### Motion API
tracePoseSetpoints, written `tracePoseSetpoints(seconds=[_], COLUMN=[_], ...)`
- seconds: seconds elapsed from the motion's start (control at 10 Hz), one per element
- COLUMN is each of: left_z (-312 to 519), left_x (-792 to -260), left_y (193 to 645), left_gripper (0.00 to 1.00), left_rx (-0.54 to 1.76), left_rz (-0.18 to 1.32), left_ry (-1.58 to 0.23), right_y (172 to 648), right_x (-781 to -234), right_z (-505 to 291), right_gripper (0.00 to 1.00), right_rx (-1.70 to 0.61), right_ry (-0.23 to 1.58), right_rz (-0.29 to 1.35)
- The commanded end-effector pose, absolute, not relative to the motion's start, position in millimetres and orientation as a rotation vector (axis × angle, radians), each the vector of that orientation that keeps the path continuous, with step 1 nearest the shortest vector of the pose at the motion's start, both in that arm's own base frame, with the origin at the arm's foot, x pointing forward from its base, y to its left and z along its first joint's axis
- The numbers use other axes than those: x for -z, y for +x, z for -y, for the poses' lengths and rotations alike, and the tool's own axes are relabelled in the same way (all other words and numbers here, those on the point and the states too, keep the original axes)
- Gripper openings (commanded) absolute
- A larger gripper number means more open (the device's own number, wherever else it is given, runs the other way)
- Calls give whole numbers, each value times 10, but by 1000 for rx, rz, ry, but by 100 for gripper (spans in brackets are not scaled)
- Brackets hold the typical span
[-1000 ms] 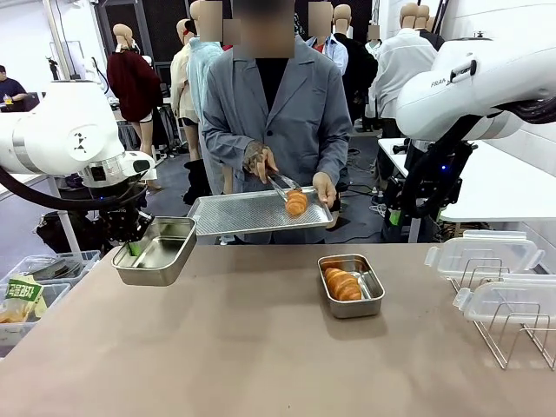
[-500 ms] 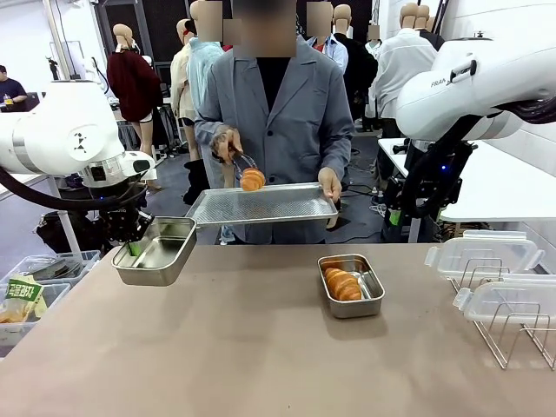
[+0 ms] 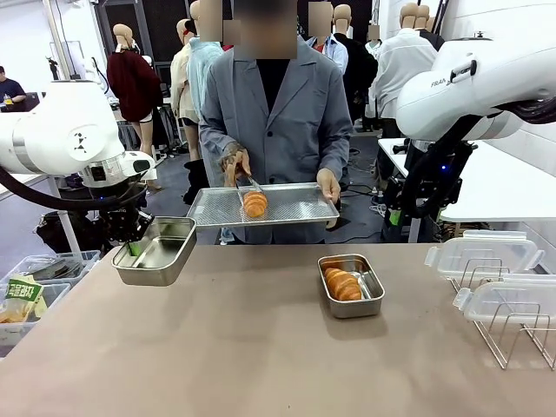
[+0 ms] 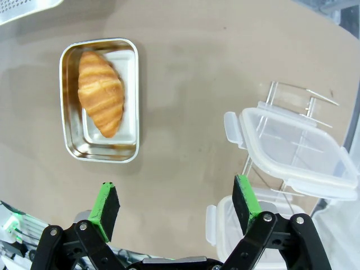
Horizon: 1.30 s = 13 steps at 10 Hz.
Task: Place the bread in airtight containers.
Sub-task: Once an object is inside an Airtight Container , place the container in the center of the table.
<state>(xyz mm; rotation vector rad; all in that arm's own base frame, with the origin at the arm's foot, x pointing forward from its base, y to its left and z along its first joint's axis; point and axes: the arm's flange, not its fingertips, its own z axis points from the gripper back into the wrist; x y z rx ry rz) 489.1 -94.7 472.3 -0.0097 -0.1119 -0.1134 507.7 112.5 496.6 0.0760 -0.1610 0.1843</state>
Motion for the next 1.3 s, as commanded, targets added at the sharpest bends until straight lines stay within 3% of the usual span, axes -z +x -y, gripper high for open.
tracePoseSetpoints(seconds=[0.0,1.2], left_z=[929,929], left_x=[-4744,-4744], left_y=[4899,4899], left_gripper=[0,0], left_rx=[129,129], left_rz=[133,133], left_ry=[-8,-8], right_y=[5071,5071], right_x=[-4957,-4957], right_z=[-1136,-1136], right_gripper=[100,100], right_rx=[-178,-178], right_ry=[94,94], right_rz=[159,159])
